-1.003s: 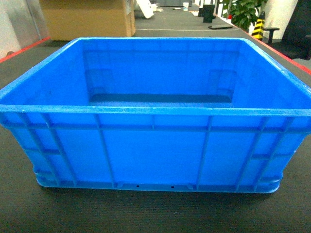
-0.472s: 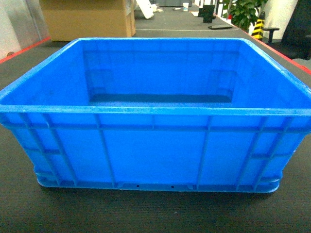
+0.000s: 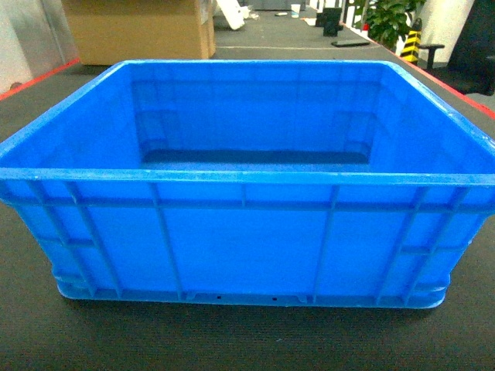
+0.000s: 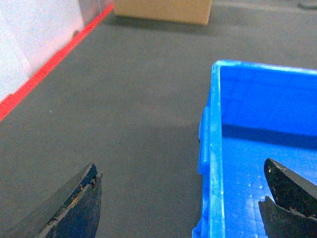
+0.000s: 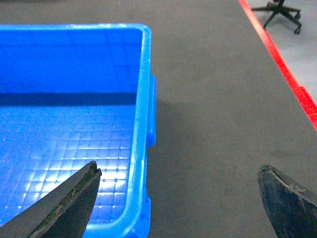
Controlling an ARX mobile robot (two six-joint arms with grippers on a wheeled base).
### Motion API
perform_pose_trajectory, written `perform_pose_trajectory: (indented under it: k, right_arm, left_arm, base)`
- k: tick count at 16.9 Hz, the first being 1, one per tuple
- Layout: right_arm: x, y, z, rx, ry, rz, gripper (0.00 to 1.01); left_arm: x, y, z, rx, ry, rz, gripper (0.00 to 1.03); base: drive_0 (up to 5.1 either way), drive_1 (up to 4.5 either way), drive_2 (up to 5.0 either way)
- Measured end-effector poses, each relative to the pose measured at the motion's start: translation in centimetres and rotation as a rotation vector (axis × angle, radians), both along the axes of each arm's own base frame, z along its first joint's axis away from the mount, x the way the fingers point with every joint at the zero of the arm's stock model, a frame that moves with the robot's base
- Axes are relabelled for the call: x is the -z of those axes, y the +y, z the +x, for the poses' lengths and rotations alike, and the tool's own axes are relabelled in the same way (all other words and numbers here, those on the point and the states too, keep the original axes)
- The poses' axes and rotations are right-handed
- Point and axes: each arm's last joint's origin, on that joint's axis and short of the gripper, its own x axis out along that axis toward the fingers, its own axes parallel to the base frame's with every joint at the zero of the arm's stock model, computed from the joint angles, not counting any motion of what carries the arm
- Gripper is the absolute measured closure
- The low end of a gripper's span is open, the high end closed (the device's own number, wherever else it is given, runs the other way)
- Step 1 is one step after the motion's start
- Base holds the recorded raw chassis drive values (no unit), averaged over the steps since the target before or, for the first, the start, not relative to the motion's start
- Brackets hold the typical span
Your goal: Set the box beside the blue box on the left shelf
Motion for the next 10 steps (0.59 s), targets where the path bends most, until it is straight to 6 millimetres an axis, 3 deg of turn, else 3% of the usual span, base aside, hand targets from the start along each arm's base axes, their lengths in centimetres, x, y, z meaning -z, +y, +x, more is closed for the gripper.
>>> perform_pose_trajectory:
  k: [2,5,7,10]
  right_arm:
    - [1.0,1.6,4.4,-0.020,0.094,0.011,0.03]
    - [4.1,3.0,8.7,0.004,0.216,0.023,0.03]
    - [6.4,3.2,9.8,0.030,0.274,0.014,0.03]
    - [7.5,3.3,10.4,0.054,0.319,0.018,0.04]
  left_arm:
    - [1.1,-1.0,4.4,0.031,0.124,0.009,0.05]
    - [3.8,-2.0,9.1,0.037,0.267,0.020,0.05]
    - [6.3,-2.3,10.5,0.025,0.360,0.021,0.05]
    - [7.0,-2.6,11.4,0.006,0.428,0.011,0.05]
  base:
    - [0.0,0.00,0.0]
    - [0.0,0.00,0.0]
    - [0.0,0.00,0.0]
    - [0.0,0.00,0.0]
